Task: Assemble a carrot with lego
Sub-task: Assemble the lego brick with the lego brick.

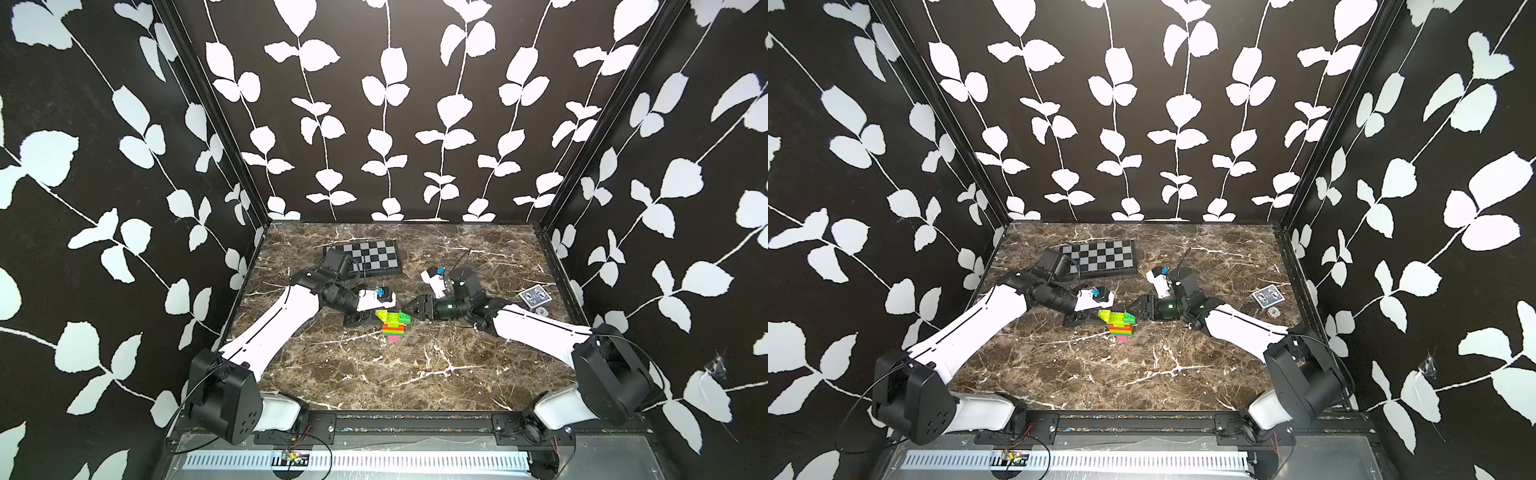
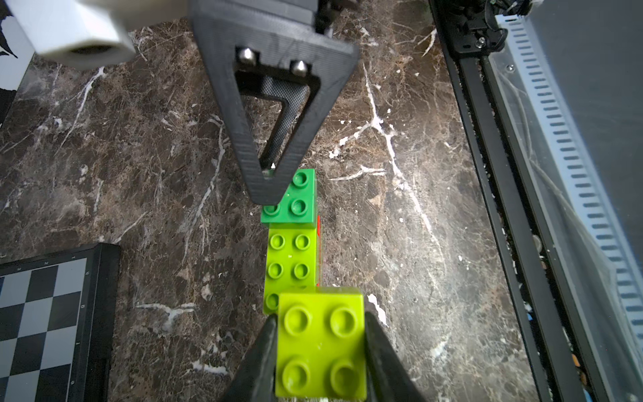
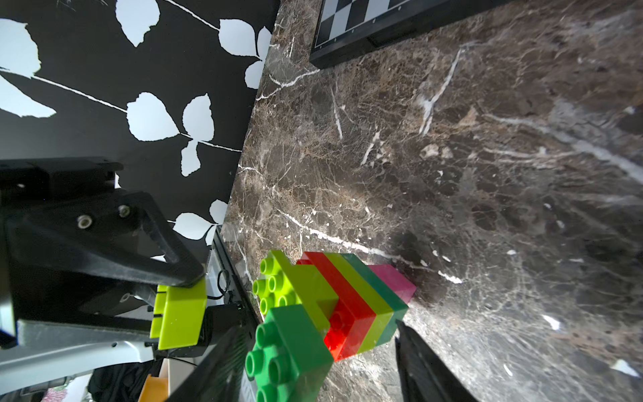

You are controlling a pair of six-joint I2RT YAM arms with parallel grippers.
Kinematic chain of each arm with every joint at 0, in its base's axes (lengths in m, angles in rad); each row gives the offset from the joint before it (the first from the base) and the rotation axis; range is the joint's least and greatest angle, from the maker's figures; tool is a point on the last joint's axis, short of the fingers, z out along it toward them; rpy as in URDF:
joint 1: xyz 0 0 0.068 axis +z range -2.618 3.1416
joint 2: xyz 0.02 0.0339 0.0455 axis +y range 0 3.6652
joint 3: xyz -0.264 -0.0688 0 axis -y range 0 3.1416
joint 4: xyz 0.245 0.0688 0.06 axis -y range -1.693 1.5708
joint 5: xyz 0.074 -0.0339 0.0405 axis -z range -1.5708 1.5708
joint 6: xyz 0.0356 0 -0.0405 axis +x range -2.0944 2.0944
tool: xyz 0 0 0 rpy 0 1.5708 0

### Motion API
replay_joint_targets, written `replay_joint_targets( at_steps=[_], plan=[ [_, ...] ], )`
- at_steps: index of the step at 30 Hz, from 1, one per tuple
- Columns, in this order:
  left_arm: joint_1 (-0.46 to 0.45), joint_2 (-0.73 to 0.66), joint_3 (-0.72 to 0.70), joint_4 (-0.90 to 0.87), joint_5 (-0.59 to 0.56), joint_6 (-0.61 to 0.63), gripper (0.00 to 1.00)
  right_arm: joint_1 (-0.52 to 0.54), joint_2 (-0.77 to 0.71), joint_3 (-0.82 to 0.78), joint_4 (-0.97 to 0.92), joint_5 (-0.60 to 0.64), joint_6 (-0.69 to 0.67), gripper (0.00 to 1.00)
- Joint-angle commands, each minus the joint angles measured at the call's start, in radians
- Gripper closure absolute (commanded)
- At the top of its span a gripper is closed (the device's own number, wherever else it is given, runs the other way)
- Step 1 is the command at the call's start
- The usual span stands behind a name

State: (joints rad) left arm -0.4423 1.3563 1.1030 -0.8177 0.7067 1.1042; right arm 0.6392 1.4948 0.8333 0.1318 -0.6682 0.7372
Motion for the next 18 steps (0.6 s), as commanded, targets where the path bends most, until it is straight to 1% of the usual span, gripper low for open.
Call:
replay_joint_targets(
  at_steps=[1, 9, 12, 18],
  plan=[
    [0.004, 0.013, 0.019, -0.026, 0.009, 0.041, 1.00, 0.013, 0.014, 0.036, 0.061, -0.029, 0.014, 0.34],
    [0.004, 0.084, 0.062, -0.046, -0.012, 0.044, 1.00, 0.019, 0.028, 0.035, 0.061, -0.034, 0.014, 0.37],
    [0.003, 0.093, 0.064, -0.040, -0.001, 0.040, 1.00, 0.019, 0.027, 0.036, 0.055, -0.033, 0.010, 0.39],
    [0.004, 0.109, 0.060, -0.039, -0.023, 0.045, 1.00, 0.019, 0.030, 0.033, 0.049, -0.031, 0.004, 0.40]
  ],
)
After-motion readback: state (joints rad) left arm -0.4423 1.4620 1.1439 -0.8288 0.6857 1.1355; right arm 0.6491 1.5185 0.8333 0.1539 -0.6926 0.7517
